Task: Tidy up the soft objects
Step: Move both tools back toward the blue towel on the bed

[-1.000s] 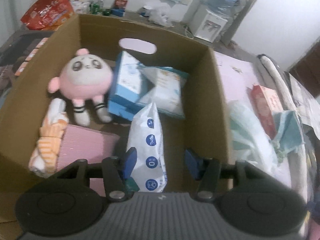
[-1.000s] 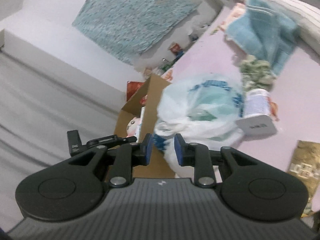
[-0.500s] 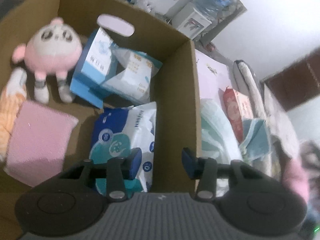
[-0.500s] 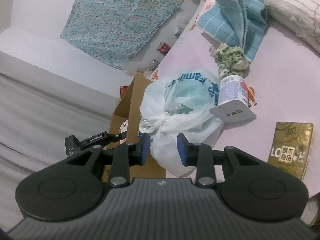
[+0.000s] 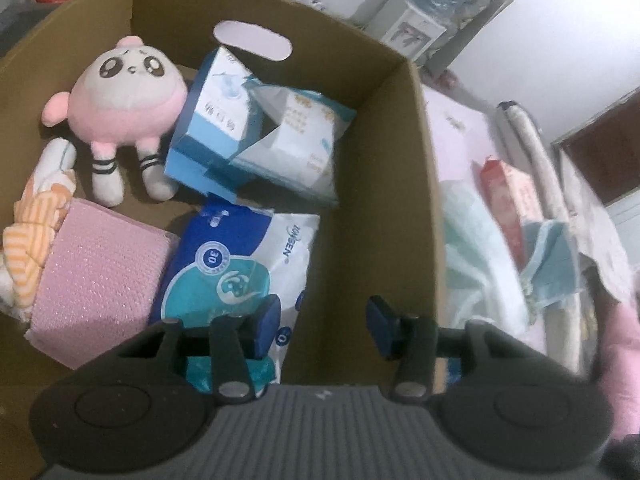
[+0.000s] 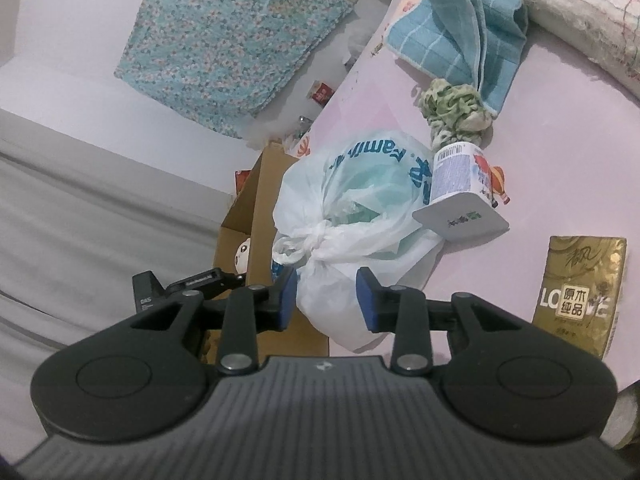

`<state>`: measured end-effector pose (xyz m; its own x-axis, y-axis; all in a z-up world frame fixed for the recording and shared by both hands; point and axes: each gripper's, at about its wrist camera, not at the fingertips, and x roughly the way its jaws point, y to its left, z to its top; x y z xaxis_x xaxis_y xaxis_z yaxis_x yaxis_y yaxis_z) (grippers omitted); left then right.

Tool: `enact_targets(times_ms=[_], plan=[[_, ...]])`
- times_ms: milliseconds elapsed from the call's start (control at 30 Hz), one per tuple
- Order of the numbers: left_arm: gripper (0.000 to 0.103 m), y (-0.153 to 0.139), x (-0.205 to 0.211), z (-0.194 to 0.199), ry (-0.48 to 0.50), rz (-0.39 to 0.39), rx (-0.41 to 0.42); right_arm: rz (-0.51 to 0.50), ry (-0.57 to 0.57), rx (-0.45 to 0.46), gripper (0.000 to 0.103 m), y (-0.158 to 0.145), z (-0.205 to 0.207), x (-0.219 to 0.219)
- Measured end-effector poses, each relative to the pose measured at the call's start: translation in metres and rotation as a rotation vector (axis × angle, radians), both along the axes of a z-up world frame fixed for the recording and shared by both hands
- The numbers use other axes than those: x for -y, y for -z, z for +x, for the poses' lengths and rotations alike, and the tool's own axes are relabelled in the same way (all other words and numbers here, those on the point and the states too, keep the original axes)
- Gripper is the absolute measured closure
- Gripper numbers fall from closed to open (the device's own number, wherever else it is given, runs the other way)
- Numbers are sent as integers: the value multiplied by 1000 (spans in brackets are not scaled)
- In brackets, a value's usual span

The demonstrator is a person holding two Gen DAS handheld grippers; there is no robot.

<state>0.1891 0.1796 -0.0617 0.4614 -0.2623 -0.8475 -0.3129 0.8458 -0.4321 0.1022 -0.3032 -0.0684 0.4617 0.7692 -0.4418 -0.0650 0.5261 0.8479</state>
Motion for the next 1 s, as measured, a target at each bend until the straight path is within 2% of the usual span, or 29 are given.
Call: enact_targets(times_ms=[100, 200, 267, 367, 400, 467, 533, 633, 767, 867, 1000], plan=[[57, 6, -2, 0, -10, -22, -9, 0, -1, 1, 70, 0, 0, 1], [55, 5, -3, 0, -18, -26, -5, 1, 5, 0, 69, 1, 0, 3], [44, 3, -4, -1, -27, -44, 3, 4, 9, 3, 67, 1, 0, 6], [33, -6, -5, -6, -52, -64, 31, 3, 12, 10, 59, 2, -1, 8], [32, -9, -5, -7, -56, -56, 40, 2, 12, 10, 58, 2, -1, 9], [22, -17, -3, -10, -71, -16, 56, 5, 10, 10, 57, 3, 0, 10], [21, -25, -3, -12, -83, 16, 75, 5, 10, 13, 56, 4, 0, 10], [20, -34, -4, -17, -97, 21, 91, 7, 9, 22, 55, 4, 1, 13], [20, -55, 5, -26, -114, 91, 153, -9, 19, 52, 54, -1, 4, 19], [19, -77, 20, -34, -96, 124, 227, -33, 41, 84, 52, -9, 9, 28], [14, -108, 55, -32, -13, 151, 304, -91, 74, 157, 46, -24, 21, 40]])
